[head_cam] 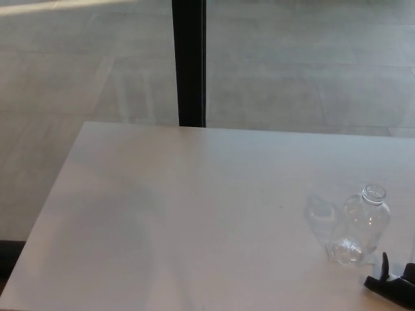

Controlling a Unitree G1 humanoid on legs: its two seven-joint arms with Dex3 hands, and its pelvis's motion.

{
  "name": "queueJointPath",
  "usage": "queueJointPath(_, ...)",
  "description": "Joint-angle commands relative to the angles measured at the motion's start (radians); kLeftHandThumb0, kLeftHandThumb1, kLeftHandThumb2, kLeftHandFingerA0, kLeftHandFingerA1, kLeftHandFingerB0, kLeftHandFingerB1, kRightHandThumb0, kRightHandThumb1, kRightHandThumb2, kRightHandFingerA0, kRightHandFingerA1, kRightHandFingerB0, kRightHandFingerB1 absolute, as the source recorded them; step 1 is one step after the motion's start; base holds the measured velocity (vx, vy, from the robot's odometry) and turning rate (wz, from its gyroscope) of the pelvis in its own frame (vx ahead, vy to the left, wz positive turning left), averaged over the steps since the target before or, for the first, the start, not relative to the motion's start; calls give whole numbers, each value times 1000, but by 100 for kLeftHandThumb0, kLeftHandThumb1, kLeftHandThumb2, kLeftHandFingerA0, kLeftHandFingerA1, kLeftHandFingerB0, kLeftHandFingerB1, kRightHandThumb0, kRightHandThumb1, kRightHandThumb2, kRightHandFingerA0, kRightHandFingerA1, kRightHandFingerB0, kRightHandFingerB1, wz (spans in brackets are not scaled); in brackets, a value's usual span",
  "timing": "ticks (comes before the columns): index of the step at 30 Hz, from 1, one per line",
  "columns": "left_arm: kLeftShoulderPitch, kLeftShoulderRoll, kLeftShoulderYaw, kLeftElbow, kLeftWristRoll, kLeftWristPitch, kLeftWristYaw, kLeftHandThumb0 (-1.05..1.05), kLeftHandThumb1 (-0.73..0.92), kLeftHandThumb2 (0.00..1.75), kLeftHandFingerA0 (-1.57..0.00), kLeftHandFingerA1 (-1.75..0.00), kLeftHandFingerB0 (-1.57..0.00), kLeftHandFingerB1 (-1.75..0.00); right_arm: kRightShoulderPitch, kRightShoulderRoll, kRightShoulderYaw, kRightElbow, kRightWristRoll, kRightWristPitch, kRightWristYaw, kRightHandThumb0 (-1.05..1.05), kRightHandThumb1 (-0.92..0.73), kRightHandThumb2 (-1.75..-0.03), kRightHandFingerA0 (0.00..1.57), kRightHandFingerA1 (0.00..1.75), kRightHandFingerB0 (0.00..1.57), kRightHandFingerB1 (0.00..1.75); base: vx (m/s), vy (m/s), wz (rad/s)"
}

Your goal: The robot uses its right hand to grab and lift the lid of the spray bottle kept in the middle of the desk and places the lid on the right side of the bottle

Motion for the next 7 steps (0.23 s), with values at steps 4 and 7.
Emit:
queueJointPath(4, -10, 39, 12, -1, -11, 5, -7, -83, 89, 66, -56, -49, -40, -40, -46, 166, -232, 265, 357, 164, -110, -61, -61, -92, 20, 55, 6, 41, 0, 0, 0)
queueJointPath(7, -14, 39, 5, -4, -4, 3, -2, -83, 90, 67, -56, -50, -40, -40, -46, 172, -219, 262, 341, 156, -100, -62, -63, -93, 22, 55, 6, 41, 0, 0, 0)
